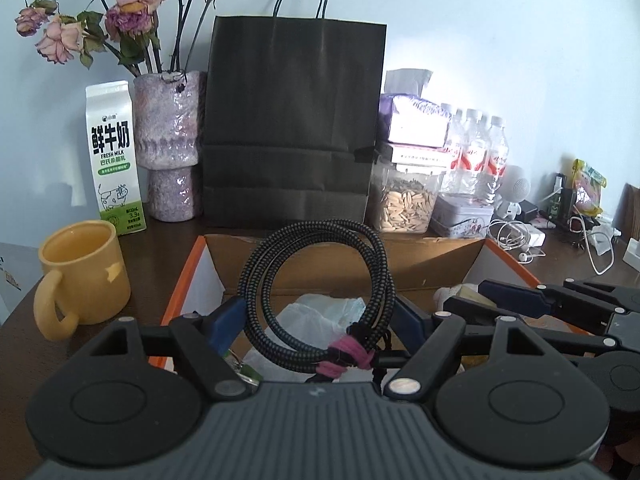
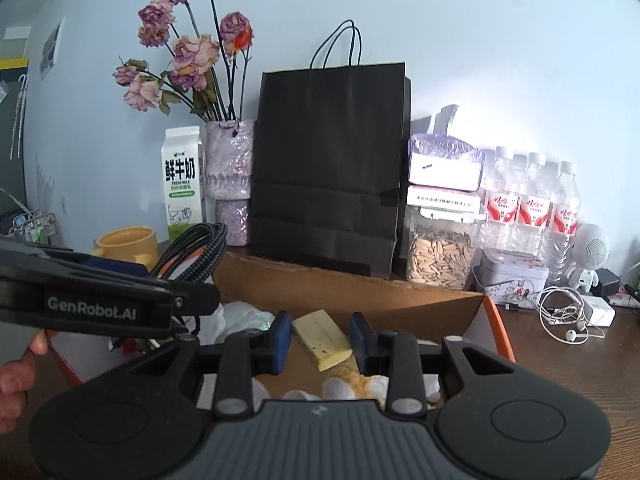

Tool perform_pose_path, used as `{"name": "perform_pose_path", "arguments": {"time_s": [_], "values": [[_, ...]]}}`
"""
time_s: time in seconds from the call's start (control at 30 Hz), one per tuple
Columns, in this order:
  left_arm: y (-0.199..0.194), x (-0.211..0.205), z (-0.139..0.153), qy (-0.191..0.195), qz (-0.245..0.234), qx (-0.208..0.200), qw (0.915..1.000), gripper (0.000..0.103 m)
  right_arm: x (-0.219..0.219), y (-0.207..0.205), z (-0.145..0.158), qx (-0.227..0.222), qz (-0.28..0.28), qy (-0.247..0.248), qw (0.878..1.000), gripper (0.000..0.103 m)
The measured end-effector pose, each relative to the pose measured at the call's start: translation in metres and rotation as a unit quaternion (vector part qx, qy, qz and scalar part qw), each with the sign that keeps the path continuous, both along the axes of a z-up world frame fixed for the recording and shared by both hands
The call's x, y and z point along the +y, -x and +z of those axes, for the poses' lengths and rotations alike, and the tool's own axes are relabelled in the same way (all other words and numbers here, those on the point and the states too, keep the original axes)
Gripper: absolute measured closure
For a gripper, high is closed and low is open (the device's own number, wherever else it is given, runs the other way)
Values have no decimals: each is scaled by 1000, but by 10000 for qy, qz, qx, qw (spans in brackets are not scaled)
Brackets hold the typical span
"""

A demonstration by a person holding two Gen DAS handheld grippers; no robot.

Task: Organize objects
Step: 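Carry the cable with the left tool into the box while the right tool drops the soap there, then withdraw both open tools from the box back toward the table items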

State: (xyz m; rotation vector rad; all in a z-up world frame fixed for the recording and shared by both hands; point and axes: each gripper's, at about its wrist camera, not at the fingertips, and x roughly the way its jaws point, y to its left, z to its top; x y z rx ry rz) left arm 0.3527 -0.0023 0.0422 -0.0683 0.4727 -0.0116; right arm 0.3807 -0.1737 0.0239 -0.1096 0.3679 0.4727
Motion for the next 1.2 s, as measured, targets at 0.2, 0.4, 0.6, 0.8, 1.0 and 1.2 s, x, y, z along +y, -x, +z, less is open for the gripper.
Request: {"name": "perform_pose_path", "arguments": {"time_s": [0.2,0.4,0.6,0.8,1.0,1.2], "values": [[2,-1,-3,-25,9,-13,10000,23,-2,2,-2,13,-10,11,10000,72],[9,0,-1,-5,172,-171,9997,0,-3,2,-4,85,-102,44,9999,1],[6,-1,-2,-12,224,-90,9997,0,-3,3,-4,85,-150,68,9998,0],[7,-1,-3,-20,237,-60,9997,0,-2,3,-4,85,-193,98,9997,0],[10,-2,-1,-22,232,-107,9997,0,-1,5,-3,55,-215,115,9997,0],[16,-1,1,-1,246,-159,9996,0,-1,10,-1,17,-205,148,9997,0]]}}
